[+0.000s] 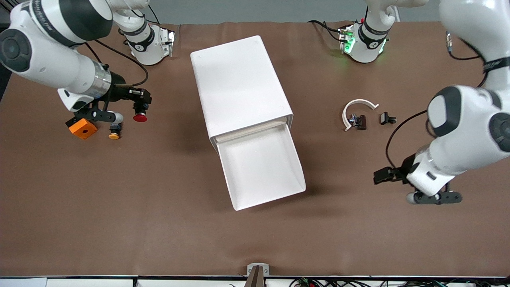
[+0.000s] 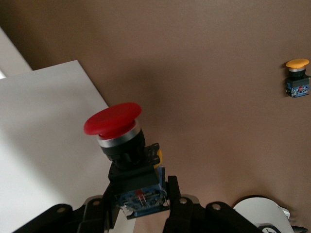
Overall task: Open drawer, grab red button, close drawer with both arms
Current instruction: 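Carry the red button toward the yellow button while the left gripper returns, then lower the red button onto the table while the left gripper reaches the drawer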
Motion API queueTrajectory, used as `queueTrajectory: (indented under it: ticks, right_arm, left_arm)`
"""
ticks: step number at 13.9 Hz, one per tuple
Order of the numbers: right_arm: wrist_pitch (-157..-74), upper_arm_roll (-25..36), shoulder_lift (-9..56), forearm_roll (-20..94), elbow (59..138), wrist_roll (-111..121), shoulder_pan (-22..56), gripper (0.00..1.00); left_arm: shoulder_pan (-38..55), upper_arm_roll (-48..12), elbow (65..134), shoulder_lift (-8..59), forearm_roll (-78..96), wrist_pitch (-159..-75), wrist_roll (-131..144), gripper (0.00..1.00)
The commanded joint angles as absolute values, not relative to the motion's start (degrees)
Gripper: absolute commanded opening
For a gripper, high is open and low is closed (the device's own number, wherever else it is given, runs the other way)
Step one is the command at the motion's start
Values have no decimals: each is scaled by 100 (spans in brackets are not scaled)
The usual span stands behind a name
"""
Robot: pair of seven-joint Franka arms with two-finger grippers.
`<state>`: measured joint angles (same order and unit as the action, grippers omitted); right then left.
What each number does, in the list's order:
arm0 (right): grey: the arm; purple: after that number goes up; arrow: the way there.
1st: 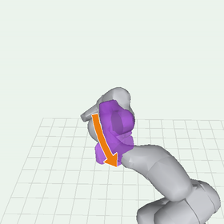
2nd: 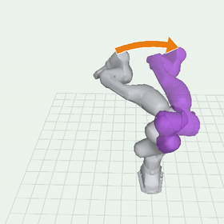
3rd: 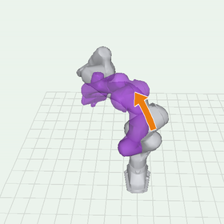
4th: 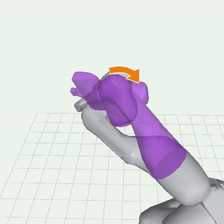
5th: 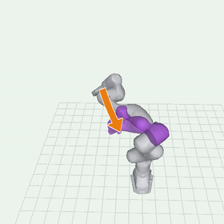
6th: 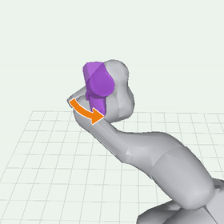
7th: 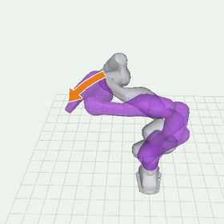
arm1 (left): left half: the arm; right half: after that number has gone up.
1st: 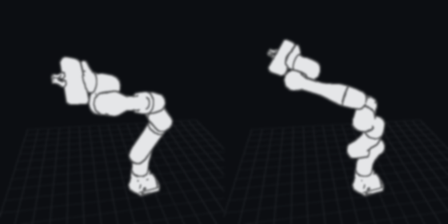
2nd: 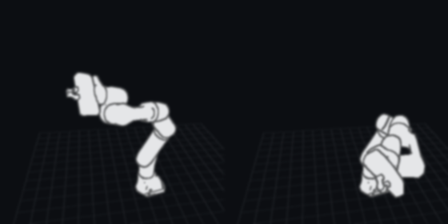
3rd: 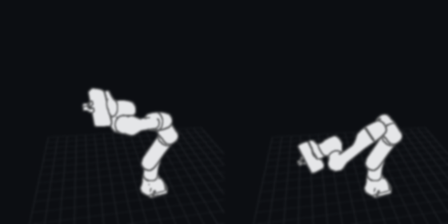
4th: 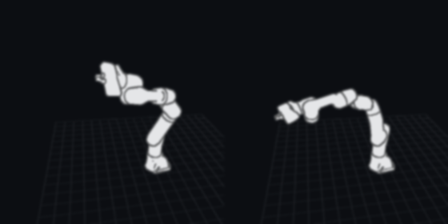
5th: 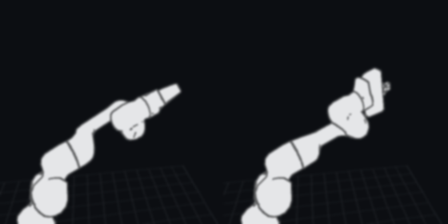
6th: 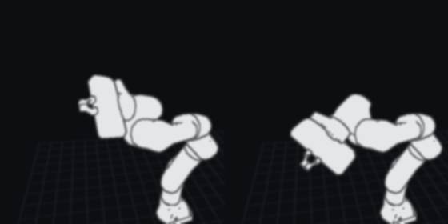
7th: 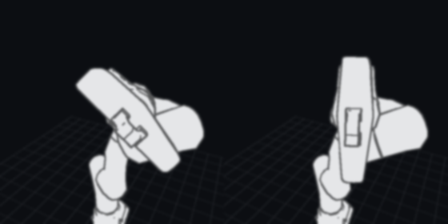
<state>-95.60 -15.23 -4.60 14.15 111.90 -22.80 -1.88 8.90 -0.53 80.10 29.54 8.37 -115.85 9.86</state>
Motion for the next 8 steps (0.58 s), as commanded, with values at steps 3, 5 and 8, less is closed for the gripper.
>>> queueTrajectory:
  ticks: [3,5,8]
  right_arm:
    - [-11133,-1626,-1221,1415,13102,-1925,-290,0]
    - [-11626,-1626,-1335,1415,13621,-1837,-281,0]
    - [-12337,-1626,-1389,1406,14350,-1837,-290,0]
  left_arm:
    - [1440,-18,7743,3725,905,-12960,2273,100]
    - [1599,-18,7673,3972,905,-13559,2661,100]
    - [1897,9,7673,4244,897,-14568,3198,99]
